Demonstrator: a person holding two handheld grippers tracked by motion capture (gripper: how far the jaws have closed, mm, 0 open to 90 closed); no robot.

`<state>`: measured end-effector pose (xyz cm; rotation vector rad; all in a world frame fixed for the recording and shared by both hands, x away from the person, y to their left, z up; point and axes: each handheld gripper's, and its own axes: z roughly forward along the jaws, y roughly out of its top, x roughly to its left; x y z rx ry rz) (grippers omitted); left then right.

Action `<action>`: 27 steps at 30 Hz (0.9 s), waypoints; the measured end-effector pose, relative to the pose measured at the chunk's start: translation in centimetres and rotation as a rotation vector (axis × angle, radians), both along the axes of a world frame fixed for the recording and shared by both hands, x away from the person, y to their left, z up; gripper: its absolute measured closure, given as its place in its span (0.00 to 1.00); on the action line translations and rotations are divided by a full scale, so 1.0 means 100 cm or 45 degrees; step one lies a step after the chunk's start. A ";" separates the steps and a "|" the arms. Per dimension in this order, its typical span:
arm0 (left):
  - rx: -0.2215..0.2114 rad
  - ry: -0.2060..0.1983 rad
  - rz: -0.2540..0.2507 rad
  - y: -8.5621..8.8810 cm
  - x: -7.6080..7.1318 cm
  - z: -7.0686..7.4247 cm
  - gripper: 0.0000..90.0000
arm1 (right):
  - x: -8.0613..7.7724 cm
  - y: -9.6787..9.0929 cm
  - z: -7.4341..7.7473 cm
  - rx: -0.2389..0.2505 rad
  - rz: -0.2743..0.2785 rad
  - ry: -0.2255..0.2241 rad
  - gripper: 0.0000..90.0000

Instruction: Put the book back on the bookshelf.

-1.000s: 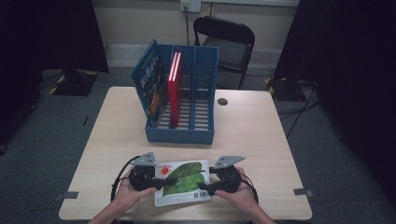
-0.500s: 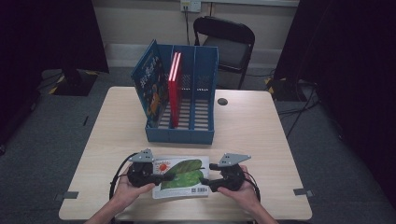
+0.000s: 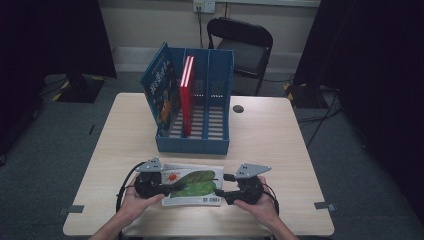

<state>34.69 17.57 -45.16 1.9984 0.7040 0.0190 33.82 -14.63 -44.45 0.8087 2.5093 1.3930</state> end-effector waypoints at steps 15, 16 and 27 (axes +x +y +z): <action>0.027 -0.050 -0.037 0.000 -0.003 0.000 0.76 | 0.001 -0.003 0.007 0.006 0.009 -0.032 0.45; 0.042 -0.047 -0.050 0.000 -0.005 -0.002 0.78 | 0.002 -0.003 0.009 0.007 0.014 -0.035 0.49; 0.096 -0.091 -0.027 -0.004 -0.006 -0.002 0.79 | 0.000 -0.006 0.016 0.016 0.022 -0.086 0.57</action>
